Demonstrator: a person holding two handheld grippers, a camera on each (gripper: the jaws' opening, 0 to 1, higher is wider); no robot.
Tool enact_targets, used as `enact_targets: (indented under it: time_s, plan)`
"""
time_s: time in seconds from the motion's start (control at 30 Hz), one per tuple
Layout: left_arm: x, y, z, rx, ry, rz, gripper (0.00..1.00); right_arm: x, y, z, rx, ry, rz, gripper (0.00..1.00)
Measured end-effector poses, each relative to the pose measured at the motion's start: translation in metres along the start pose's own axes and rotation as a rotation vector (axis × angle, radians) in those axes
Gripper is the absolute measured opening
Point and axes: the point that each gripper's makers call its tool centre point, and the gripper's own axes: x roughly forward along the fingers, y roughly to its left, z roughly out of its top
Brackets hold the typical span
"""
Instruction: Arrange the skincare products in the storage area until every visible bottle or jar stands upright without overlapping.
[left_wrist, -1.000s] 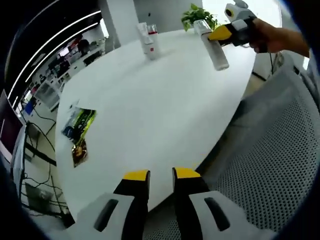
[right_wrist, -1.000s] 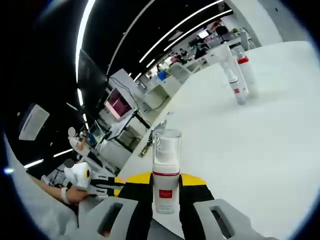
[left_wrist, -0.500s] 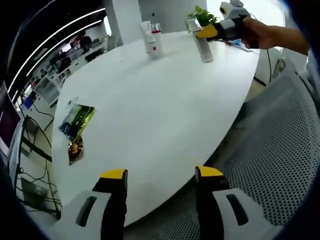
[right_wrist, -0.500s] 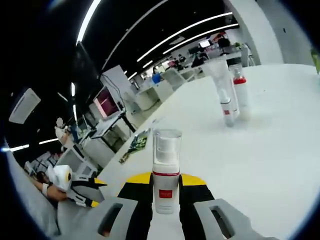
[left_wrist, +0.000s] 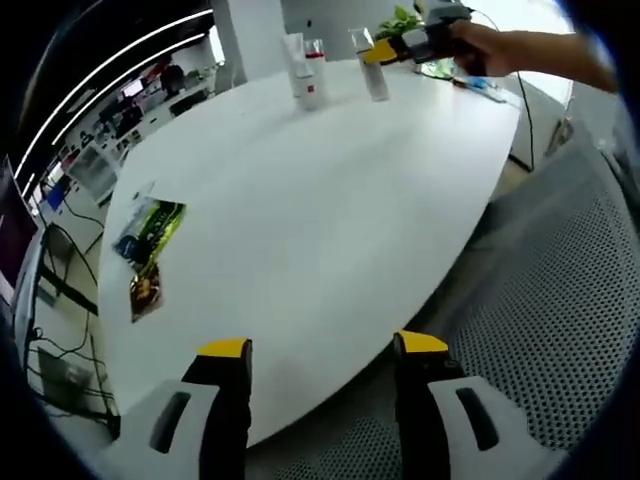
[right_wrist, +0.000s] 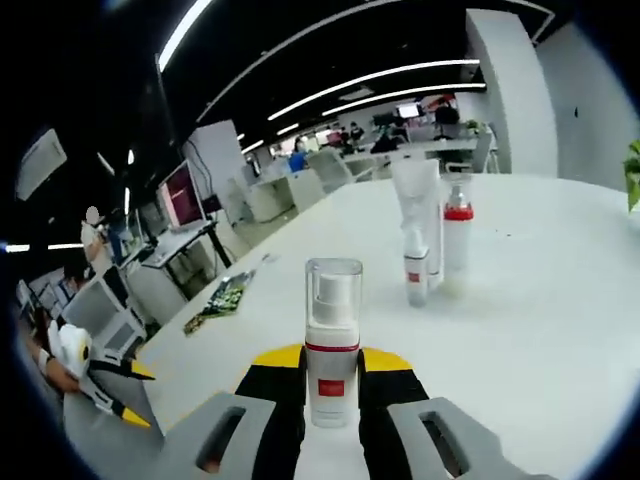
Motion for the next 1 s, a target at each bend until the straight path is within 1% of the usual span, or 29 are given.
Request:
enact_targets:
  time_s: [0.1, 0.27, 0.33, 0.4, 0.43, 0.5, 0.63, 0.7, 0.8, 0.93, 1.0]
  plan:
    - [0.001, -0.001, -0.003, -0.007, 0.015, -0.006, 0.54, 0.006, -0.009, 0.006, -0.03, -0.009, -0.028, 0.14]
    - [0.002, -0.003, -0.005, -0.016, 0.019, -0.019, 0.51, 0.016, -0.022, 0.012, -0.06, -0.014, -0.061, 0.14]
    - [0.002, -0.004, -0.005, -0.019, 0.015, -0.025, 0.5, 0.02, -0.028, 0.016, -0.091, -0.031, -0.082, 0.14]
    - [0.001, -0.007, 0.002, -0.057, -0.029, -0.04, 0.53, 0.025, -0.033, 0.018, -0.088, -0.037, -0.098, 0.13]
    - [0.001, -0.007, 0.004, -0.065, -0.039, -0.042, 0.55, 0.027, -0.035, 0.019, -0.087, -0.04, -0.102, 0.13]
    - [0.001, -0.006, 0.0, -0.06, -0.019, -0.037, 0.55, 0.03, -0.039, 0.021, -0.087, -0.046, -0.118, 0.13]
    - [0.002, -0.007, -0.004, -0.062, 0.0, -0.042, 0.54, 0.037, -0.05, 0.024, -0.073, -0.056, -0.145, 0.14]
    - [0.003, -0.006, -0.004, -0.061, 0.003, -0.042, 0.53, 0.039, -0.056, 0.028, -0.069, -0.073, -0.164, 0.14]
    - [0.003, -0.008, -0.007, -0.06, 0.016, -0.047, 0.51, 0.044, -0.067, 0.03, -0.068, -0.079, -0.188, 0.14]
    - [0.004, -0.007, -0.008, -0.058, 0.018, -0.049, 0.5, 0.052, -0.076, 0.03, -0.06, -0.075, -0.209, 0.14]
    - [0.004, -0.007, -0.009, -0.057, 0.022, -0.048, 0.49, 0.056, -0.082, 0.029, -0.077, -0.074, -0.226, 0.14]
